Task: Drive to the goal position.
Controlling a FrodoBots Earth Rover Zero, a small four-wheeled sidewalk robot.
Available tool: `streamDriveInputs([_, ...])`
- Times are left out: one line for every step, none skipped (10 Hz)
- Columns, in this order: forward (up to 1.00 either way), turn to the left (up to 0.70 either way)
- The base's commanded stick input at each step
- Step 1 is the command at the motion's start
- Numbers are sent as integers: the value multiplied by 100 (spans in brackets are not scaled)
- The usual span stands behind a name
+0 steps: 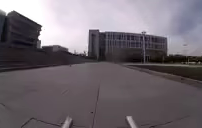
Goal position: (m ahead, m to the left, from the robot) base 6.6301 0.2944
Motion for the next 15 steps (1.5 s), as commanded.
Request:
streamDriveInputs([100, 0])
streamDriveInputs([100, 0])
streamDriveInputs([100, 0])
streamDriveInputs([100, 0])
streamDriveInputs([100, 0])
streamDriveInputs([100, 0])
streamDriveInputs([100, 0])
streamDriveInputs([100, 0])
streamDriveInputs([100, 0])
streamDriveInputs([100, 0])
streamDriveInputs([100, 0])
streamDriveInputs([100, 0])
streamDriveInputs([100, 0])
streamDriveInputs([100, 0])
streamDriveInputs([100, 0])
